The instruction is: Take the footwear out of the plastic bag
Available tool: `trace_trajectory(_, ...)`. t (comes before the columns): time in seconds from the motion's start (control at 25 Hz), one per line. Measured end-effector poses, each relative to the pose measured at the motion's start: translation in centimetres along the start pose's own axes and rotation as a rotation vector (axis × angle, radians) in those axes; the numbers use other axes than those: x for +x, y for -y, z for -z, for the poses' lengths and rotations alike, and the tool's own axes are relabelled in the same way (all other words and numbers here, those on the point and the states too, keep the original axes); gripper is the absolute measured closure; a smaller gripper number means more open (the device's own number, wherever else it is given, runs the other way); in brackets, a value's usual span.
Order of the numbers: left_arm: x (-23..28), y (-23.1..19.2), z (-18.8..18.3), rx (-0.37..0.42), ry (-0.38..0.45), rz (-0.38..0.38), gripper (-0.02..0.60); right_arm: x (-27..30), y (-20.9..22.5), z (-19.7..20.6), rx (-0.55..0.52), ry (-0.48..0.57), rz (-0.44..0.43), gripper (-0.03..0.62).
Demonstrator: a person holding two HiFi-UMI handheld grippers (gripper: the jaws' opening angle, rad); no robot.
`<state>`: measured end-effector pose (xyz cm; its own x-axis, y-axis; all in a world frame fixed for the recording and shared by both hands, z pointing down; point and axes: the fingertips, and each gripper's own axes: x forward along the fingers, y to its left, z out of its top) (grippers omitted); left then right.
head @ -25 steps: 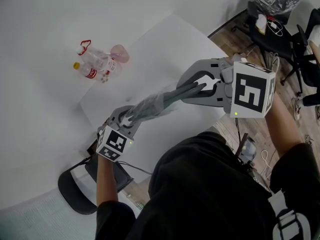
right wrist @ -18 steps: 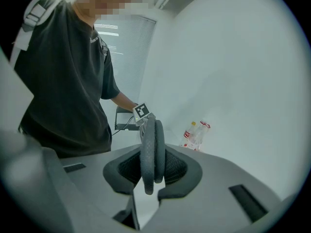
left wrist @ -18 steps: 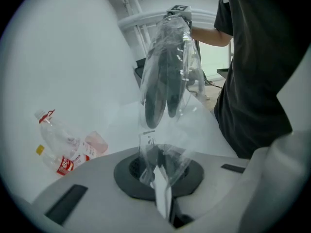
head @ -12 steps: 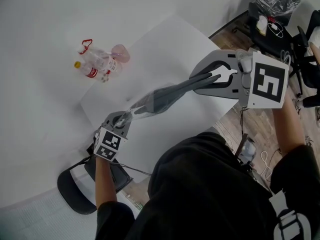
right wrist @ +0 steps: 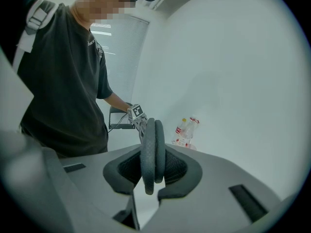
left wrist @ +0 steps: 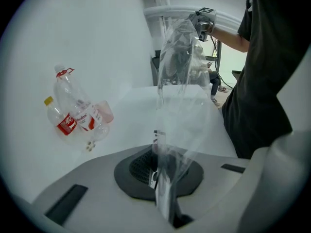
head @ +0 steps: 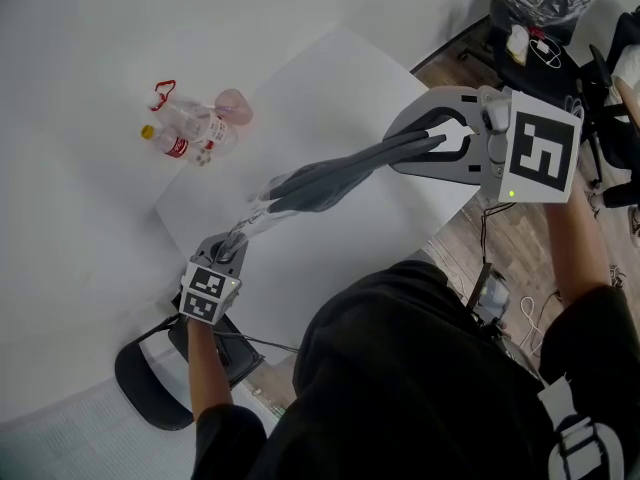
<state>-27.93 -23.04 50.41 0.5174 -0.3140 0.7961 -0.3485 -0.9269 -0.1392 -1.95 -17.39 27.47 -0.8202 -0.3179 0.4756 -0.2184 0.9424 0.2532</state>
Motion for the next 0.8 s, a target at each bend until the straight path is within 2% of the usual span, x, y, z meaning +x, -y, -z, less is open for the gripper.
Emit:
trace_trajectory(0.28, -0.3, -1.0, 3.1, -0.140, -0.013, -0.021, 0.558, -0.1, 0.2, -0.1, 0.005, -0.010, 0.027, 0.516)
trace_trajectory(0.48, -0.3, -2.8, 5.0, -0.318, -0.023, -0.084, 0.558, -0.6, 1.0, 0.6, -0.004, -0.023, 0.081, 0.516)
trace_trajectory(0.64, -1.9, -5.0, 2.5, -0.497, 0.050, -0.185, 0.558, -2.6, 3.4, -0.4, -0.010, 0.067, 0.217, 0.516)
trace_trajectory(0.8, -5.4, -7.2, -1.2, -0.624, 0.173, -0.309, 0.558, -4.4, 6.1, -3.6, -0.016, 0.266, 0.437, 0.516)
